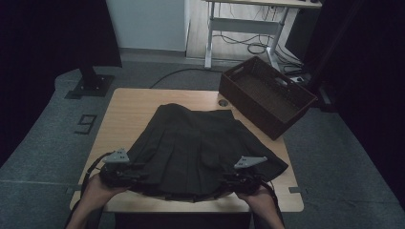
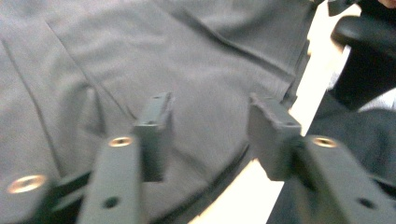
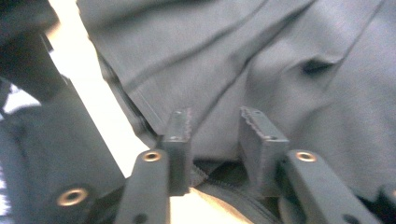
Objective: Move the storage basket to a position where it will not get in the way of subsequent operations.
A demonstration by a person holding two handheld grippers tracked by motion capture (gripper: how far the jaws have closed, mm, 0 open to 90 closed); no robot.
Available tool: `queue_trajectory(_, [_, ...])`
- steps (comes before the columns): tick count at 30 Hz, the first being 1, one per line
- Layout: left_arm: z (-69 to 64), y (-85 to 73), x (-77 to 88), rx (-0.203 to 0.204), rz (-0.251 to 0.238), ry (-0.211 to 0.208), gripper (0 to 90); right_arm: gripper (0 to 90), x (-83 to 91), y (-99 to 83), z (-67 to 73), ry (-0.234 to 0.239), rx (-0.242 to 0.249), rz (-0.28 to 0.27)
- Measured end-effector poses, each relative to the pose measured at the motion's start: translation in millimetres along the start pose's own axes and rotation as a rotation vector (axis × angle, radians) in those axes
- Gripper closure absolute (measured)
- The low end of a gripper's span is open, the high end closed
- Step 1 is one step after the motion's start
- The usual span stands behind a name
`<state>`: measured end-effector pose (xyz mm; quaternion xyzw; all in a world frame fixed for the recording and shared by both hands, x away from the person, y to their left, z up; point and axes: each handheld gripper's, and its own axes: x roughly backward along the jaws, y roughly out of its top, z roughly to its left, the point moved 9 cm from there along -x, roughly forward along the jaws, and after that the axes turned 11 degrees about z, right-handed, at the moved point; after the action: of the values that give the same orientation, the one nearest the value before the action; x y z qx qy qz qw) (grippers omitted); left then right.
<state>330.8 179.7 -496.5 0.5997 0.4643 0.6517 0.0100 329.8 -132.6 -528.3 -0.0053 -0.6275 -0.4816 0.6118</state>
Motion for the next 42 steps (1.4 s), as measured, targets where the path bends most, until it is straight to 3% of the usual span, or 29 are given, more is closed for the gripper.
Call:
queue_trajectory(3, [14.7,20.4,7.2,0.014,-0.048,0.053,38.2,55.8,20.3,14.1,-6.4,-0.02,-0.004,-0.053])
queue_trajectory(6, [33.8,37.2,-4.8,0.032,-0.055,0.096,36.4,53.8,22.0,30.4,-26.1,-0.081,-0.008,-0.069])
queue_trajectory(9, [55.2,43.7,-30.3,0.048,-0.003,0.159,36.4,52.9,7.7,45.0,-52.4,-0.141,-0.039,-0.072])
queue_trajectory(12, [74.9,38.6,-55.1,0.076,0.051,0.204,36.6,48.8,-16.9,47.8,-78.4,-0.215,-0.054,-0.009])
queue_trajectory(15, [87.5,24.5,-72.7,0.107,0.096,0.223,36.6,43.7,-40.6,37.6,-95.9,-0.235,-0.082,0.052])
queue_trajectory(17, [89.6,13.5,-79.7,0.122,0.115,0.219,36.6,39.2,-50.6,26.4,-97.0,-0.234,-0.098,0.076])
queue_trajectory(20, [86.1,-1.2,-86.9,0.137,0.132,0.203,36.4,35.6,-56.1,11.2,-83.2,-0.199,-0.098,0.068])
queue_trajectory(25, [73.1,-15.2,-93.5,0.161,0.118,0.163,36.5,34.0,-58.9,-12.5,-62.4,-0.213,-0.072,0.072])
queue_trajectory(29, [58.0,-21.6,-100.1,0.148,0.136,0.116,36.0,33.9,-57.6,-24.6,-52.1,-0.221,-0.055,0.082])
queue_trajectory(32, [54.1,-15.5,-91.7,0.122,0.111,0.117,33.3,34.2,-45.4,-20.1,-52.0,-0.225,-0.051,0.054])
queue_trajectory(33, [57.0,-10.6,-83.8,0.129,0.085,0.115,33.2,34.9,-41.1,-17.8,-53.8,-0.23,-0.059,0.041])
queue_trajectory(37, [84.7,-3.5,-59.7,0.164,0.043,0.192,33.4,42.5,-21.7,-10.8,-77.0,-0.298,-0.116,0.0])
queue_trajectory(40, [118.0,-12.7,-53.5,0.183,0.077,0.305,34.8,46.5,-19.0,-14.9,-95.3,-0.35,-0.158,-0.003])
queue_trajectory(42, [136.4,-23.6,-56.7,0.218,0.104,0.331,36.4,46.0,-22.3,-19.8,-102.1,-0.365,-0.18,0.009])
